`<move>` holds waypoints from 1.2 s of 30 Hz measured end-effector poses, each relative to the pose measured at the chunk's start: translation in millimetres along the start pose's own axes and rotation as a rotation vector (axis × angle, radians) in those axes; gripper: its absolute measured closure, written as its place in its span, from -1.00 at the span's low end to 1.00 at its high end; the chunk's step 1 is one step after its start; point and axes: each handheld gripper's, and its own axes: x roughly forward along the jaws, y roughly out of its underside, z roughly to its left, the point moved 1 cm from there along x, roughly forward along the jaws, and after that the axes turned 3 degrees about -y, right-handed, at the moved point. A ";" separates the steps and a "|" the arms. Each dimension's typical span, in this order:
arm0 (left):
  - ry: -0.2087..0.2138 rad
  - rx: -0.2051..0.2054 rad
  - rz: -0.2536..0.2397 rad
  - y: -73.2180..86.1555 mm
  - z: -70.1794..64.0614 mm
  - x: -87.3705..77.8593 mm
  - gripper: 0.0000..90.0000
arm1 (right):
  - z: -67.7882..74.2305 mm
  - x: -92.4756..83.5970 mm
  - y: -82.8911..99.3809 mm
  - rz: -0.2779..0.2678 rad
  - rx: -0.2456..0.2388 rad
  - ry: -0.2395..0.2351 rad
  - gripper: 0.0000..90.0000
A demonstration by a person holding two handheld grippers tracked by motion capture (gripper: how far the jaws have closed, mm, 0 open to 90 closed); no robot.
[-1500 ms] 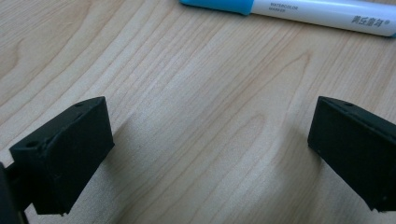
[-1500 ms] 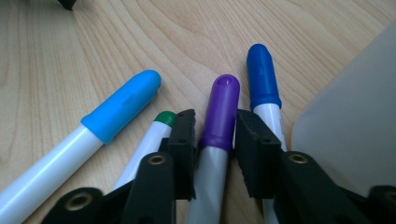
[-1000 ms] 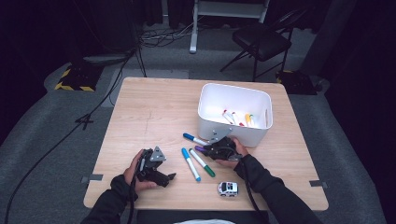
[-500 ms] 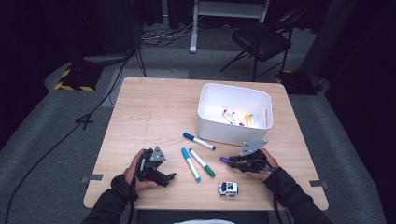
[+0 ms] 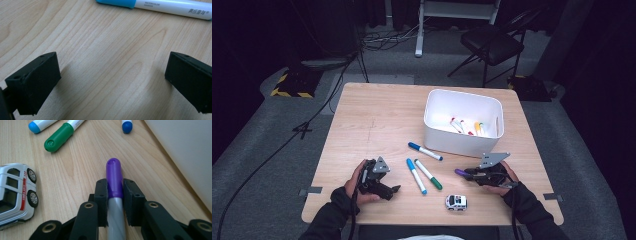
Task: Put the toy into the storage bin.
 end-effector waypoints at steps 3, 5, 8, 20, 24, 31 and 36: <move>0.000 0.000 0.000 0.0 0.0 0.0 -1.00 | -0.5 -10.7 -3.7 -0.058 -0.004 0.004 0.66; 0.000 0.000 0.000 0.0 0.0 0.0 -1.00 | -0.9 -19.9 -7.3 -0.104 0.000 0.005 0.66; 0.000 0.000 0.000 0.0 0.0 0.0 -1.00 | -0.1 -33.5 -13.3 -0.147 -0.013 0.022 0.67; 0.001 0.001 0.000 -0.1 0.1 0.1 -1.00 | 0.9 -79.9 -46.4 -0.237 -0.063 0.075 0.66; 0.001 0.001 0.000 -0.1 0.1 0.1 -1.00 | -0.1 -95.0 -61.1 -0.259 -0.073 0.091 0.67; 0.000 0.001 0.000 -0.1 0.1 0.1 -1.00 | -5.2 -113.2 -86.5 -0.282 -0.082 0.104 0.66; 0.001 0.001 0.000 -0.1 0.1 0.1 -1.00 | -6.2 -122.5 -100.9 -0.298 -0.096 0.117 0.66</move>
